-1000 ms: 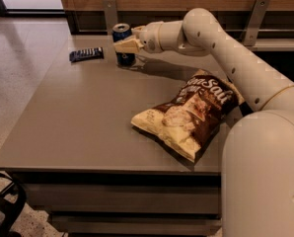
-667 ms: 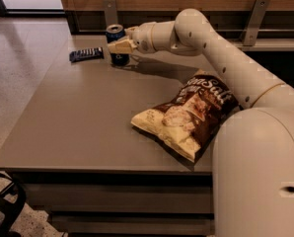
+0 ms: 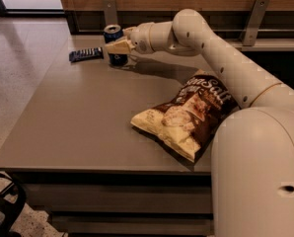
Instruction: Move pepsi can near rxbar blueberry
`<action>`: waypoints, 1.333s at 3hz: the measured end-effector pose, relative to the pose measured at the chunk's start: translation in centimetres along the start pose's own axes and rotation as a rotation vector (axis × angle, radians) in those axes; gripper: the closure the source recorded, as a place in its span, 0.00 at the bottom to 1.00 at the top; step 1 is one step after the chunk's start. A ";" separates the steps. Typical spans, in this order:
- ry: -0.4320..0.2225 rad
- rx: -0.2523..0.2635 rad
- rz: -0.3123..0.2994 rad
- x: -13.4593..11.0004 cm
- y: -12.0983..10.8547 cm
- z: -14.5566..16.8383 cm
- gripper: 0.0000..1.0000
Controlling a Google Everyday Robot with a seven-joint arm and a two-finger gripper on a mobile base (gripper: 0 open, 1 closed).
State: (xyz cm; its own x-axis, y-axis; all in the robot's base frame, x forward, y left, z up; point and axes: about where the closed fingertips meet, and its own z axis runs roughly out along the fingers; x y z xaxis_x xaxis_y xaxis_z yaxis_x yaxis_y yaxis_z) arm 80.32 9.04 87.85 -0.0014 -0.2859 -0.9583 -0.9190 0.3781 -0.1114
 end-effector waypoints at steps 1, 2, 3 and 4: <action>0.000 -0.005 0.001 0.0 0.2 0.3 0.28; 0.000 -0.010 0.001 0.0 0.4 0.6 0.05; 0.000 -0.013 0.002 0.0 0.5 0.8 0.00; 0.000 -0.013 0.002 0.0 0.5 0.8 0.00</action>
Offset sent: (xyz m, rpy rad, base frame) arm -0.0006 0.0038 -0.0013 0.0004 0.0022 0.0052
